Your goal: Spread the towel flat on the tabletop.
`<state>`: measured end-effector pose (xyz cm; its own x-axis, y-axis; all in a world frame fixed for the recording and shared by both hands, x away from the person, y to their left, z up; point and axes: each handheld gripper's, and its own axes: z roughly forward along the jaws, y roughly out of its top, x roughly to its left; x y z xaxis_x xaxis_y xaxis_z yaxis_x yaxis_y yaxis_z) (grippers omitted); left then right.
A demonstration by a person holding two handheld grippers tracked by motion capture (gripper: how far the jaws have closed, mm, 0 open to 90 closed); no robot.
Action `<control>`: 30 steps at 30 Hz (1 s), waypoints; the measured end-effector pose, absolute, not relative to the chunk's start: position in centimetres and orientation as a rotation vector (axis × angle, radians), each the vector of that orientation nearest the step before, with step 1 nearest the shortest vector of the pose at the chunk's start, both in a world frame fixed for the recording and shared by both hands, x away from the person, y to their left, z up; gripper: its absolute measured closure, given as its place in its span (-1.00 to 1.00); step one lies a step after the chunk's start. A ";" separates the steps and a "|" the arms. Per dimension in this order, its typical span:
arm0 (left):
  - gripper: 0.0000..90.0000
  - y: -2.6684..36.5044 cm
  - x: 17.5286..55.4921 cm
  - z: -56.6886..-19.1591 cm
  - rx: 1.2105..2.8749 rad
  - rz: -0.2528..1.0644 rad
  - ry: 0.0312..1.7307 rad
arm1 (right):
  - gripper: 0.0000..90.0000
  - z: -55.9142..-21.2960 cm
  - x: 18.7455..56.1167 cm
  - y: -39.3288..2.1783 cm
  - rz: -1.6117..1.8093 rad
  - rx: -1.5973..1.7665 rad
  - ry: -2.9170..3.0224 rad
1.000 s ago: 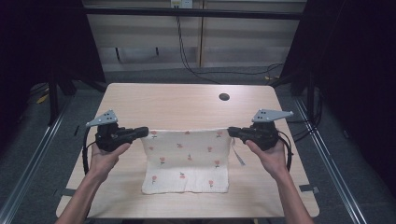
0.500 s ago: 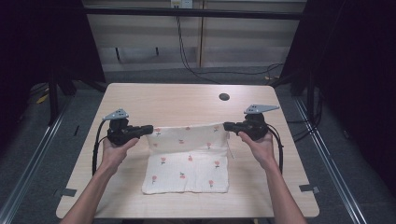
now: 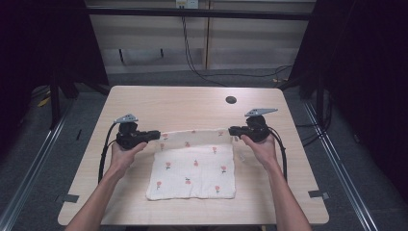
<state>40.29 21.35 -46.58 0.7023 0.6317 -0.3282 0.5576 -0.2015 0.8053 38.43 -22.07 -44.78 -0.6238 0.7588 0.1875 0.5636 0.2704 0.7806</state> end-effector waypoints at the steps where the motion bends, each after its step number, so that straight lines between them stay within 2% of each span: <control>1: 0.67 21.4 40.3 -46.6 1.871 0.089 0.928 | 0.80 -44.8 38.4 -22.1 1.277 1.230 2.316; 2: 0.67 21.4 40.4 -46.7 1.876 0.081 0.935 | 0.75 -44.9 38.5 -22.2 1.273 1.240 2.314; 3: 0.48 21.6 40.3 -46.9 1.872 0.081 0.964 | 0.70 -45.1 38.5 -22.3 1.256 1.256 2.305; 8: 0.38 21.9 39.7 -46.4 1.891 0.098 0.961 | 0.58 -45.1 38.0 -22.6 1.250 1.258 2.293; 11: 0.22 22.1 38.9 -45.6 1.936 0.124 0.934 | 0.43 -44.4 37.2 -22.7 1.252 1.238 2.294; 15: 0.15 22.7 37.5 -45.0 1.943 0.112 0.895 | 0.31 -43.4 35.6 -22.8 1.226 1.215 2.280; 20: 0.15 23.4 35.9 -44.6 1.959 0.090 0.847 | 0.22 -42.4 33.3 -24.0 1.225 1.203 2.266; 23: 0.26 23.8 34.7 -44.2 1.965 0.108 0.821 | 0.22 -41.8 31.9 -24.7 1.224 1.195 2.272; 26: 0.46 23.9 33.5 -44.3 1.991 0.136 0.802 | 0.27 -41.8 30.5 -24.7 1.233 1.176 2.305; 30: 0.49 23.8 32.3 -44.9 2.026 0.092 0.785 | 0.27 -43.3 28.6 -23.5 1.197 1.163 2.373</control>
<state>32.26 23.85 -44.93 0.7928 0.5621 -0.2358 0.4927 -0.3633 0.7908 28.63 -23.51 -43.27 -0.6545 0.7445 0.1317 0.5484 0.3475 0.7606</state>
